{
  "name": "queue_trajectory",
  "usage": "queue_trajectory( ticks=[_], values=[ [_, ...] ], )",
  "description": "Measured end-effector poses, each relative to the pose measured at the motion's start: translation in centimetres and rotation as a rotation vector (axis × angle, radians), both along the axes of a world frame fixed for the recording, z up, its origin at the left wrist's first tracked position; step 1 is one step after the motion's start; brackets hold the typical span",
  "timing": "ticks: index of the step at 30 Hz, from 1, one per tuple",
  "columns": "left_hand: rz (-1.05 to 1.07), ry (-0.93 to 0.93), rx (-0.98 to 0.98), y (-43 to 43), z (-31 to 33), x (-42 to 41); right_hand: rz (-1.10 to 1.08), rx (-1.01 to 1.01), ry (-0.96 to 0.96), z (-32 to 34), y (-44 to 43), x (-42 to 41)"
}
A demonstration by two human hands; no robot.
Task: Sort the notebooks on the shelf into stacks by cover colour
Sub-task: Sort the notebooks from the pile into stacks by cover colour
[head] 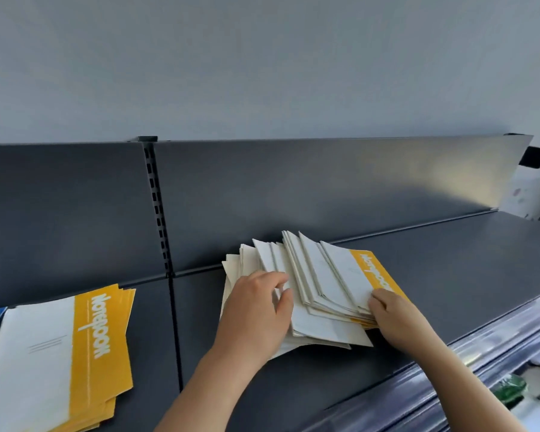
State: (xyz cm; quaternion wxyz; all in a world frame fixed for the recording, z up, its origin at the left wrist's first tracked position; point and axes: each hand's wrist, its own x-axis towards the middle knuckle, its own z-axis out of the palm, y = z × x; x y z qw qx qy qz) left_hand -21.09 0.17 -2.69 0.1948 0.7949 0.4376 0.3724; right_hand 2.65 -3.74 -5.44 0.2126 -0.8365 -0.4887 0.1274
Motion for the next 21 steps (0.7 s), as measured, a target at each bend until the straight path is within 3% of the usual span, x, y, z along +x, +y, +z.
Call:
queue_trajectory(
  ticks=[10,14,17,21],
  values=[
    [0.153,-0.001,-0.073,1.2,-1.1,4.1,0.396,0.271,0.037,-0.9,-0.5,-0.3],
    [0.238,0.058,-0.078,1.4,-0.6,5.3,0.502,0.276,0.122,-0.8,-0.8,-0.1],
    [0.282,0.078,-0.121,1.5,-0.4,5.9,0.427,0.275,0.192,-0.3,-0.8,1.1],
    [0.328,0.014,-0.195,1.4,-0.3,6.2,0.205,0.229,0.006,-1.1,-0.7,3.1]
  ],
)
